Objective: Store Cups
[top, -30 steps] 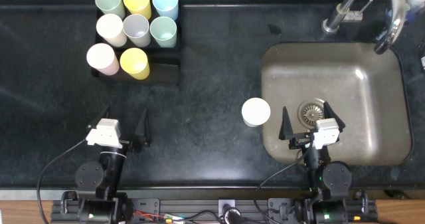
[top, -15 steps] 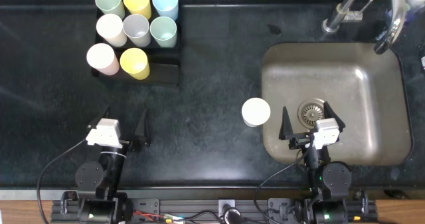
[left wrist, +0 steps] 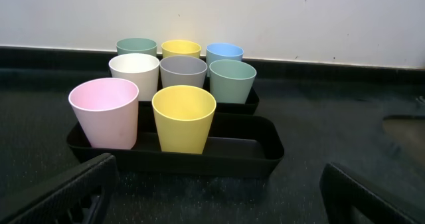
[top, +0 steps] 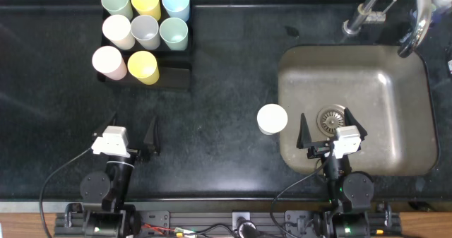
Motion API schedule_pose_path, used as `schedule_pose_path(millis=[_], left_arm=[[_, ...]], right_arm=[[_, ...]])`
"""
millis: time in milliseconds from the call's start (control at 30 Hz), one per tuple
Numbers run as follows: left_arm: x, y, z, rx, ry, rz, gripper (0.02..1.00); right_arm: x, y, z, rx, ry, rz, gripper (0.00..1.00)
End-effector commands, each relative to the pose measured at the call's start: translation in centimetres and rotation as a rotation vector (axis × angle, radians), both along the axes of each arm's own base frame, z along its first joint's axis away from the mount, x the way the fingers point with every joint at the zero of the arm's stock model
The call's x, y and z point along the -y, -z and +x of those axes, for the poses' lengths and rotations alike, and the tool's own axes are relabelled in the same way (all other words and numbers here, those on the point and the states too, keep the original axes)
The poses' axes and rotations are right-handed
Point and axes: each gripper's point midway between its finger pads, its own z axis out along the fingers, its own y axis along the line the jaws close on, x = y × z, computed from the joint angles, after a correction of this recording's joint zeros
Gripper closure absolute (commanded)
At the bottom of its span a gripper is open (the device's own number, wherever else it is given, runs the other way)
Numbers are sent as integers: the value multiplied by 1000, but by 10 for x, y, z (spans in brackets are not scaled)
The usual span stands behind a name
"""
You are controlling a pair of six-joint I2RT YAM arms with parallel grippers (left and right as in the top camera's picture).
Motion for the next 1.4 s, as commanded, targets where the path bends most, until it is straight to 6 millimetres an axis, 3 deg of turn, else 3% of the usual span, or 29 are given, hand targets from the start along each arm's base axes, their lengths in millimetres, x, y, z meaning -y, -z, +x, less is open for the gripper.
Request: schedule_pose_path(millis=[33,867,933,1000,1100,1200,1400], left_arm=[[-1,0,0,5,-4,14,18],[-1,0,0,5,-3,14,18],[-1,0,0,5,-4,14,18],[-1,0,0,5,-4,14,20],[-1,0,0,5,-3,14,20],[-1,0,0,5,-4,14,20],[-1,0,0,5,-3,14,18]], right_arm=[[-2,4,0,-2,-8,4,7],[-2,4,0,-30,-8,192,3],[-3,4,0,-29,-10,192,112],[-3,3,0,-28,-11,192,161],[-3,-1,-1,-24,-13,193,148],[-3,-12,-6,-51,-16,214,3],[-5,-20,-14,-171,-14,276,5]])
